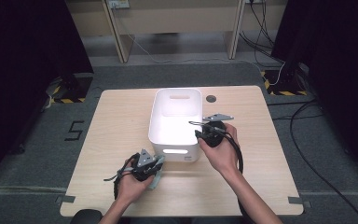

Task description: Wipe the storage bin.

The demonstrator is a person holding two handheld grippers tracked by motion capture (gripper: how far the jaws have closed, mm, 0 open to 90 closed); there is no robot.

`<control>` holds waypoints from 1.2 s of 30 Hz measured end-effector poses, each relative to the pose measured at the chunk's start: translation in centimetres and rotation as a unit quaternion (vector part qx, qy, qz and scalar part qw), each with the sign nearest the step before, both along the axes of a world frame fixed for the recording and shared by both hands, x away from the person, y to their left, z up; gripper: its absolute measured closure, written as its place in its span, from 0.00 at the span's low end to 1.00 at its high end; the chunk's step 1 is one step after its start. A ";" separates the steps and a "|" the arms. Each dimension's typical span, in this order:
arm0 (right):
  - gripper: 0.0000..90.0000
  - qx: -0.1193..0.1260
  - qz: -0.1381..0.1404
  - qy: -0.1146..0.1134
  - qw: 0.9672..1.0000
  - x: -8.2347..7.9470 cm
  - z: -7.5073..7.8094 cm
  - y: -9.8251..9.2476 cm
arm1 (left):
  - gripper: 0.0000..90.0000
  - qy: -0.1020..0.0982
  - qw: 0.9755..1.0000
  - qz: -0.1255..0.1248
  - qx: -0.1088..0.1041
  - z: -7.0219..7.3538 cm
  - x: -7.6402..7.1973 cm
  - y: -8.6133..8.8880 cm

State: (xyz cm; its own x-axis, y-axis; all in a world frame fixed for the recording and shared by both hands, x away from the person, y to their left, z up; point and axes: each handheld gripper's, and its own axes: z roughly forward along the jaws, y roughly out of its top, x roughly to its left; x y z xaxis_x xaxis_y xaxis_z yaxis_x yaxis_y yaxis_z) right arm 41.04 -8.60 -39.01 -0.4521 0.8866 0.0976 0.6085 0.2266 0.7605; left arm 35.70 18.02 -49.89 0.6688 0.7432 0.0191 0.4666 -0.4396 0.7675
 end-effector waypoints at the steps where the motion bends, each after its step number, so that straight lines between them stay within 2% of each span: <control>1: 0.76 -0.001 0.000 0.000 1.000 0.0 0.0 0.0 | 0.89 0.000 1.000 -0.001 0.000 0.0 0.0 0.0; 5: 0.76 -0.001 0.000 0.000 1.000 0.0 0.0 0.0 | 0.89 -0.001 1.000 -0.001 0.000 0.0 0.0 -0.2; 6: 0.76 -0.001 0.000 0.000 1.000 0.0 0.0 0.0 | 0.89 0.001 1.000 -0.003 0.005 0.0 0.0 -0.2; 11: 0.75 -0.002 -0.001 0.000 1.000 0.0 0.0 0.1 | 0.89 0.001 1.000 -0.014 0.003 -0.1 0.1 -1.1; 13: 0.75 -0.002 -0.001 0.000 1.000 0.0 0.0 0.0 | 0.89 0.001 1.000 -0.017 0.008 -0.1 0.1 -1.4; 16: 0.75 0.000 -0.001 0.002 1.000 0.0 0.0 0.0 | 0.89 0.000 1.000 -0.014 0.001 -0.2 0.1 -1.3; 18: 0.75 0.000 -0.001 0.001 1.000 0.0 0.0 0.0 | 0.89 0.000 1.000 -0.014 0.007 -0.1 0.1 -1.3; 23: 0.75 -0.001 -0.001 0.000 1.000 0.0 0.0 0.1 | 0.89 -0.002 1.000 -0.014 0.003 0.1 0.0 -1.3; 36: 0.75 -0.001 0.000 -0.002 1.000 0.0 -0.1 0.1 | 0.89 -0.022 1.000 -0.008 -0.014 1.7 -0.4 -1.1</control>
